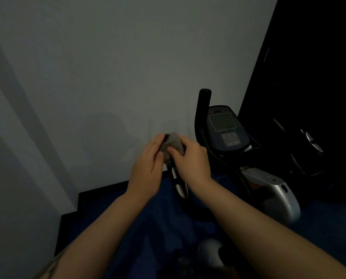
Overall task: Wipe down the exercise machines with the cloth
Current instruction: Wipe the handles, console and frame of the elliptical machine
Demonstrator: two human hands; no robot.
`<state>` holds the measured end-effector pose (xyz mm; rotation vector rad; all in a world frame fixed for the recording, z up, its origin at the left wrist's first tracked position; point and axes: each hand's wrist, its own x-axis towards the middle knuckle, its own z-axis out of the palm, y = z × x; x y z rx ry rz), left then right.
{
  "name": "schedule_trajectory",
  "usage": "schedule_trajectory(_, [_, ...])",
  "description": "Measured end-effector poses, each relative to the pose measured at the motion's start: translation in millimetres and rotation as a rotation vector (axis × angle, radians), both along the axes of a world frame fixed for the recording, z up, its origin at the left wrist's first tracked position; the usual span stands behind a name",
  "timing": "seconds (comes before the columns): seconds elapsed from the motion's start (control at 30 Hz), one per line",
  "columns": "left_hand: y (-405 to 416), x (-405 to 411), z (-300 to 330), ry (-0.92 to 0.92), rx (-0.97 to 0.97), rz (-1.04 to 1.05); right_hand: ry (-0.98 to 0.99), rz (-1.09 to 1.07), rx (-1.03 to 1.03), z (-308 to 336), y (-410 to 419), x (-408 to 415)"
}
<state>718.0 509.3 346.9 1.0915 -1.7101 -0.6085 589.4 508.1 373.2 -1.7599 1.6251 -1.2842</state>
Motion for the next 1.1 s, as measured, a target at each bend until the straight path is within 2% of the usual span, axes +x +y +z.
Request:
schedule_trajectory(0.07, [1,-1,-1,-0.003,0.013,0.015,0.053,0.017,0.059,1,1,-9])
schedule_trajectory(0.27, [7,-7,-3,0.001,0.045,0.002,-0.058,0.037,0.03,4,5,-1])
schedule_trajectory(0.47, [23,-13,-21,0.029,0.099,-0.012,0.178,0.131,0.189,-3,25,-29])
schedule_trajectory(0.57, [30,-18,-26,0.037,0.11,0.004,0.096,0.086,0.131,-1,23,-20])
schedule_trajectory(0.63, [34,-19,-29,0.035,0.114,0.009,0.121,0.121,0.122,-4,32,-19])
schedule_trajectory(0.9, [60,-42,-48,0.143,0.1,0.068,0.309,0.306,0.265,-22,71,-67])
schedule_trajectory(1.03, [75,-50,-52,0.116,0.099,0.087,0.618,0.416,0.349,-12,72,-94])
schedule_trajectory(1.1, [79,-50,-52,0.097,0.111,0.102,0.675,0.387,0.333,-8,71,-94])
